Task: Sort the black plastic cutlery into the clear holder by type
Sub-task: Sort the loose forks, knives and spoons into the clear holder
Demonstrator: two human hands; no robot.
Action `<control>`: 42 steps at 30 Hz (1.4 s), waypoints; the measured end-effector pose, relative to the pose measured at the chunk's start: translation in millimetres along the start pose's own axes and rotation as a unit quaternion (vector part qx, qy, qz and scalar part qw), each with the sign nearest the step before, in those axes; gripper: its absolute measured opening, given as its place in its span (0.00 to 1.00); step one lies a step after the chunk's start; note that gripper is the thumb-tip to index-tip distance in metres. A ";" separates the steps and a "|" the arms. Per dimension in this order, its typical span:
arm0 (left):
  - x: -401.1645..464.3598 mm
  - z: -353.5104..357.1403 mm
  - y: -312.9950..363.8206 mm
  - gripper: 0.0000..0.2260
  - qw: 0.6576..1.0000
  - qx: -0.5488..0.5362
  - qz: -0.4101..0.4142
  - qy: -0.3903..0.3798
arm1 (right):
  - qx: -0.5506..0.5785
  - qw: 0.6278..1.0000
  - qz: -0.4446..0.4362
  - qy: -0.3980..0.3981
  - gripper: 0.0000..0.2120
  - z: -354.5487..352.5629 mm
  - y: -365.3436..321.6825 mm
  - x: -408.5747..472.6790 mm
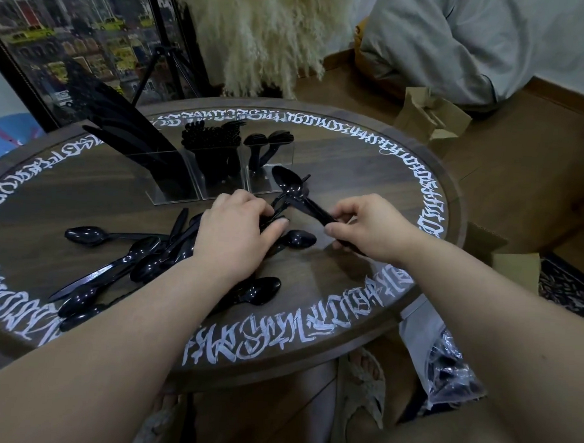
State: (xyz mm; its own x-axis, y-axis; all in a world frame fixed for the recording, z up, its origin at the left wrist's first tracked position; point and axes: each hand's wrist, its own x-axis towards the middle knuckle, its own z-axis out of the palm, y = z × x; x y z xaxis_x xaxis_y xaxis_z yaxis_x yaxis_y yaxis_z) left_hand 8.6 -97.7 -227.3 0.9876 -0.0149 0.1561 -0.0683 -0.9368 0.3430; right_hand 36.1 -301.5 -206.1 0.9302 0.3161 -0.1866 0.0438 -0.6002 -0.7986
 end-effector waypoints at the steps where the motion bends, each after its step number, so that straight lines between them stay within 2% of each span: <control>1: -0.1 -1.6 3.0 0.19 1.000 -0.019 -0.002 0.001 | 0.039 0.999 0.002 -0.020 0.05 0.9 -5.0 -4.1; 5: -0.4 -7.0 12.9 0.20 0.989 -0.130 -0.065 0.004 | 0.080 0.995 -0.025 -0.046 0.05 6.8 -18.6 -9.4; 8: -2.1 -14.4 18.0 0.21 0.962 -0.248 -0.116 0.012 | 0.073 0.995 -0.051 -0.040 0.07 12.5 -23.8 -8.5; 13: -3.5 -19.6 14.7 0.17 0.928 -0.325 -0.181 0.023 | 0.074 0.993 -0.074 -0.046 0.09 20.3 -31.9 -7.3; 17: -1.3 -24.7 3.3 0.12 0.873 -0.430 -0.223 0.051 | 0.096 0.993 -0.047 -0.051 0.08 23.2 -35.9 -8.0; 19: -1.3 -30.7 -4.4 0.12 0.859 -0.451 -0.232 0.077 | 0.098 0.994 -0.033 -0.048 0.08 23.8 -35.7 -7.2; 24: -3.6 -40.9 -28.3 0.14 0.915 -0.337 -0.187 0.119 | 0.033 0.998 -0.005 -0.047 0.13 26.7 -39.5 -5.2; 27: -6.9 -46.2 -30.3 0.07 0.932 -0.313 -0.162 0.082 | -0.038 0.997 -0.026 -0.070 0.15 30.2 -45.9 -5.4; 31: -12.0 -45.2 -31.8 0.11 0.967 -0.233 -0.100 0.000 | -0.087 0.989 -0.071 -0.098 0.12 37.1 -52.7 -3.0; 36: -16.1 -47.2 -36.7 0.12 0.931 -0.328 -0.140 -0.072 | -0.057 0.994 -0.096 -0.021 0.07 43.3 -51.8 4.3; 42: -17.8 -50.0 -43.1 0.11 0.918 -0.358 -0.162 -0.062 | -0.032 0.994 -0.103 -0.007 0.09 49.4 -55.8 5.7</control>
State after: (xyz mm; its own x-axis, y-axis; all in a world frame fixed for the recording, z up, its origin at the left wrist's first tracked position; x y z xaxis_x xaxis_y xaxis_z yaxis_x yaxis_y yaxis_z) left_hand -13.1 -39.6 -198.5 0.9779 0.1433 -0.1520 0.1999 -0.4305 0.8802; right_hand 21.0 -229.9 -190.9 0.8941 0.4468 -0.0300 0.2570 -0.5669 -0.7827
